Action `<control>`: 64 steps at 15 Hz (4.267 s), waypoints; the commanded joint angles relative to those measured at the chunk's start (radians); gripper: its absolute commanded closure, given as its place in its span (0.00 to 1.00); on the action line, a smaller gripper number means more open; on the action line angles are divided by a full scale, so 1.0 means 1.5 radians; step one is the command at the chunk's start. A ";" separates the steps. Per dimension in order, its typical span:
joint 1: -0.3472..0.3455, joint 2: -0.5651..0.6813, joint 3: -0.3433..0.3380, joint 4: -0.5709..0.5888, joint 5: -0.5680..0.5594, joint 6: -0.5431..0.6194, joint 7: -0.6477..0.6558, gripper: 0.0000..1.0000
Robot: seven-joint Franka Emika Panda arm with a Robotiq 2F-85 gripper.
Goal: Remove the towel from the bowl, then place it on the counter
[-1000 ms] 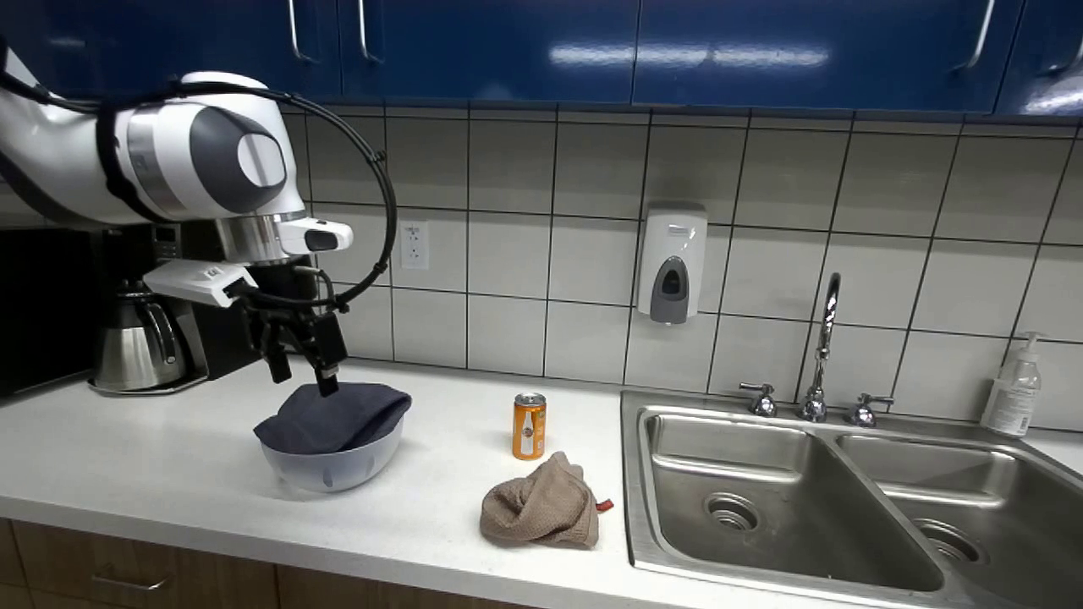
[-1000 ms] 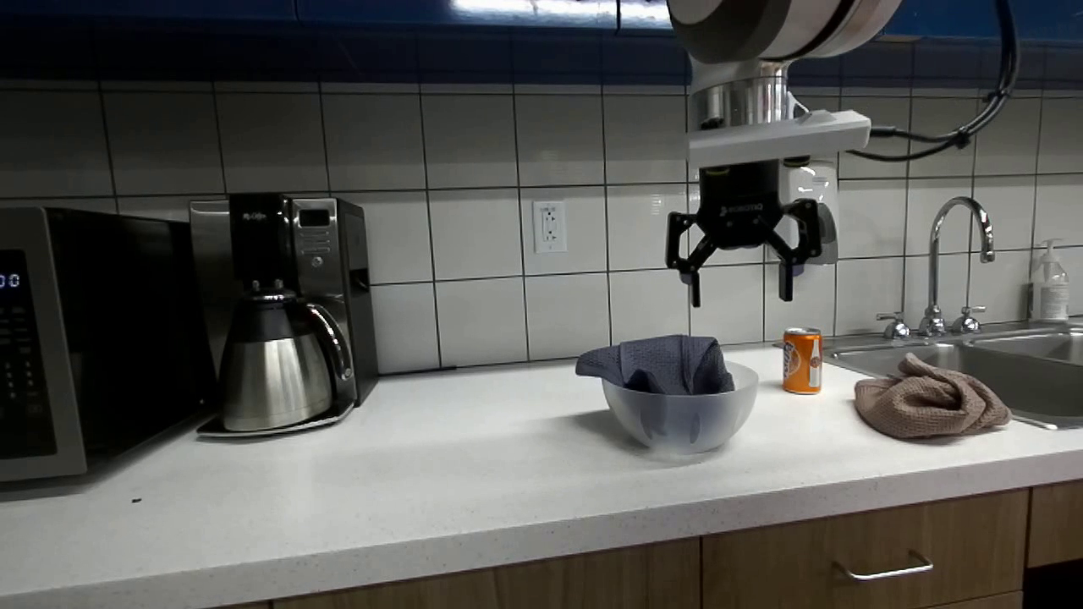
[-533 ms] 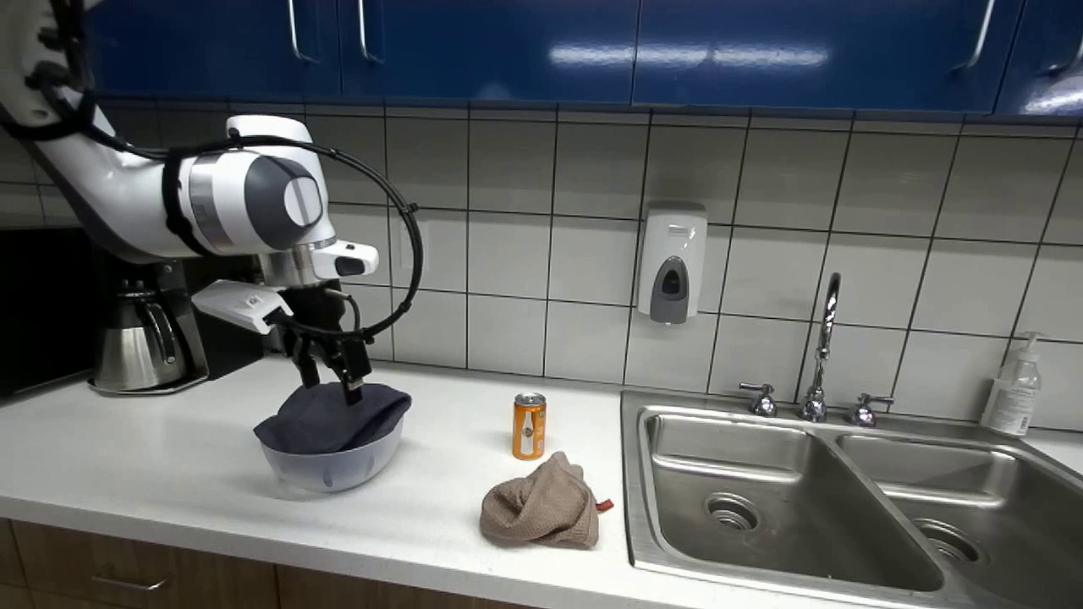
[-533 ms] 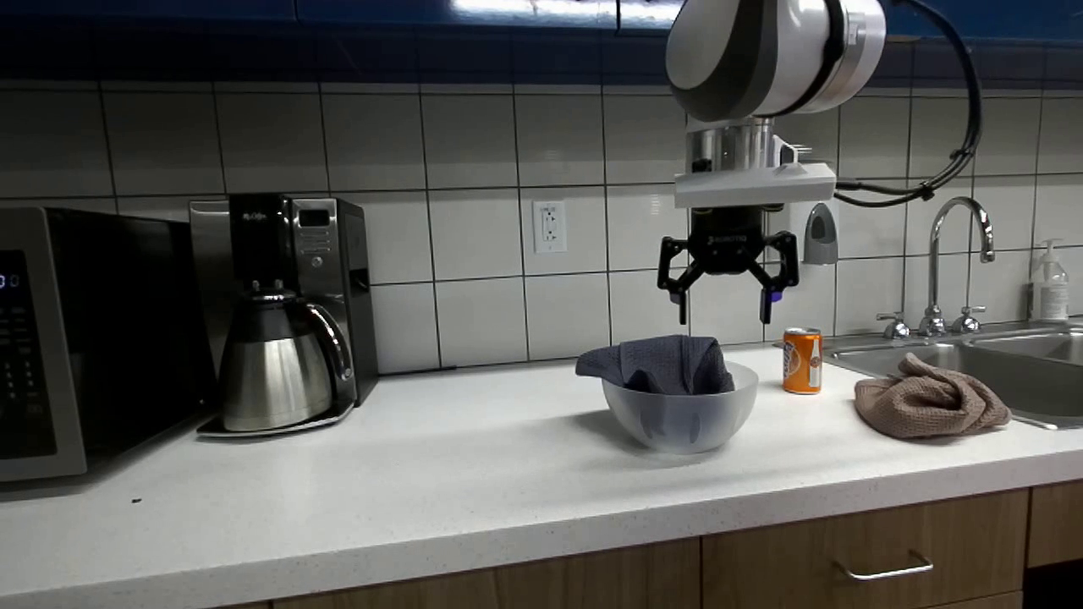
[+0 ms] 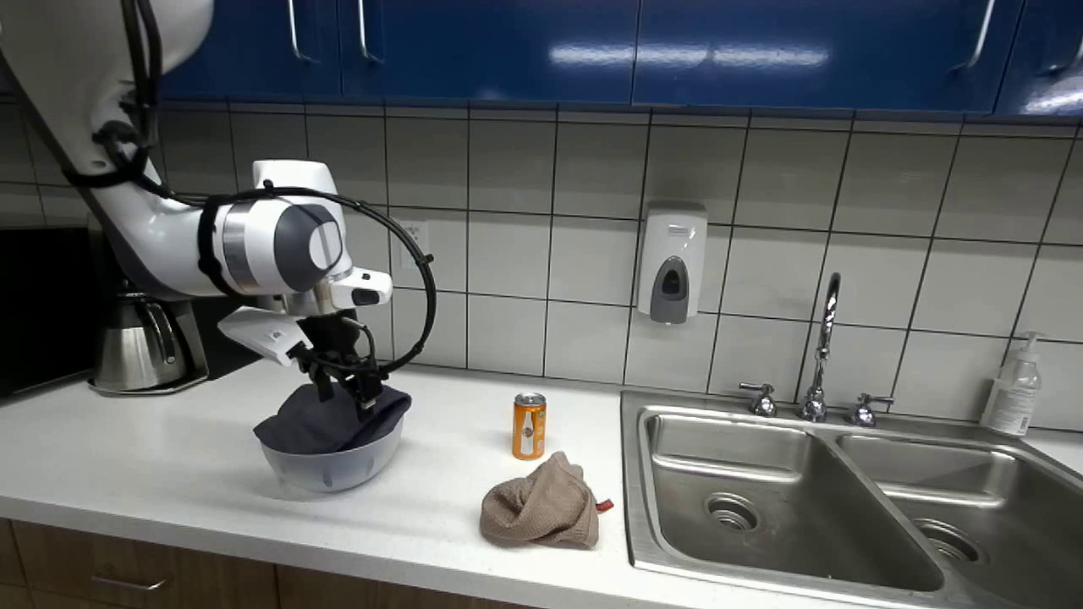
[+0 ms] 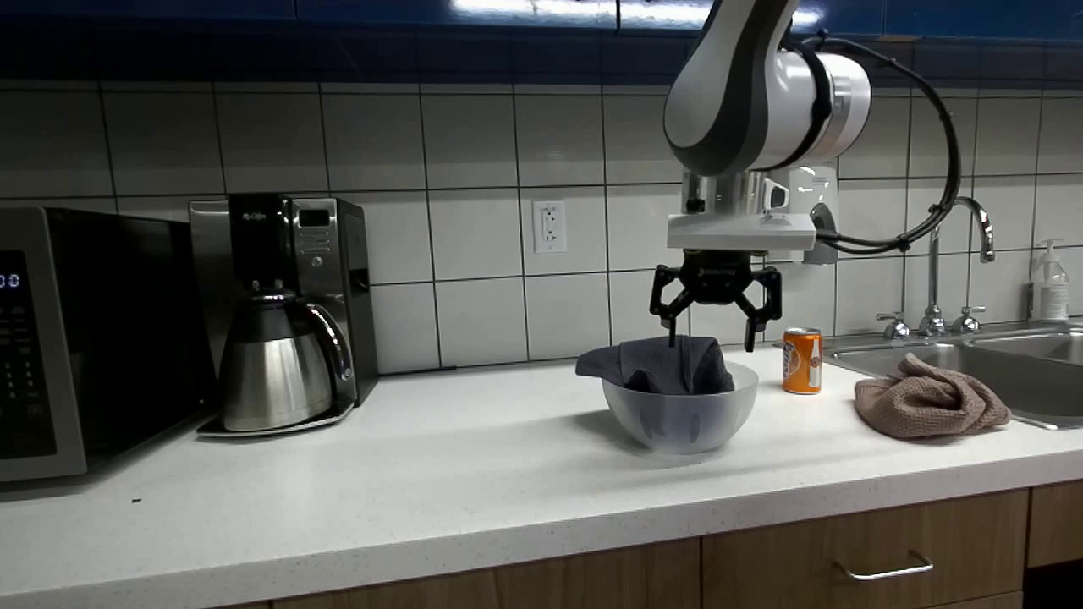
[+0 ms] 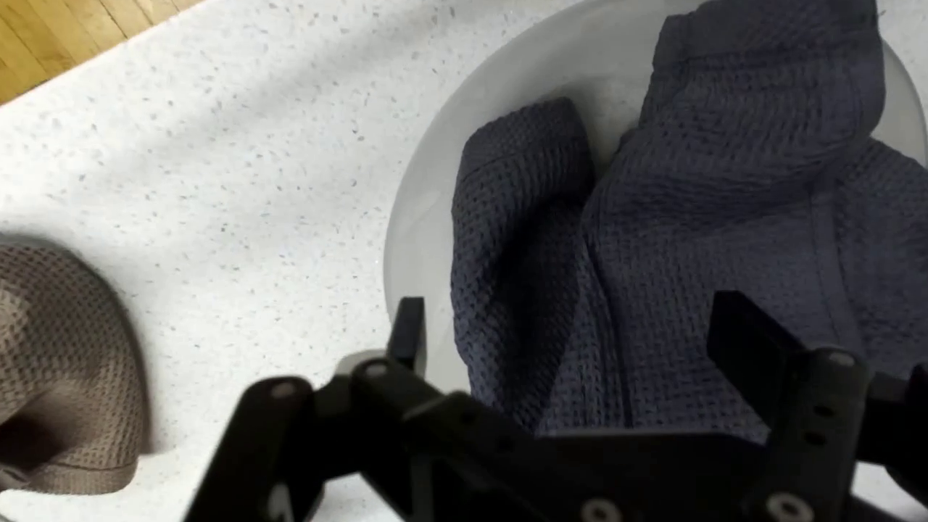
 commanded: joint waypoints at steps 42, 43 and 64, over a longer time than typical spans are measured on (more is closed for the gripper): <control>-0.028 0.149 0.074 0.023 0.267 0.245 -0.158 1.00; -0.011 0.139 0.058 0.023 0.280 0.238 -0.167 1.00; 0.026 -0.248 0.062 -0.155 0.131 0.167 -0.078 1.00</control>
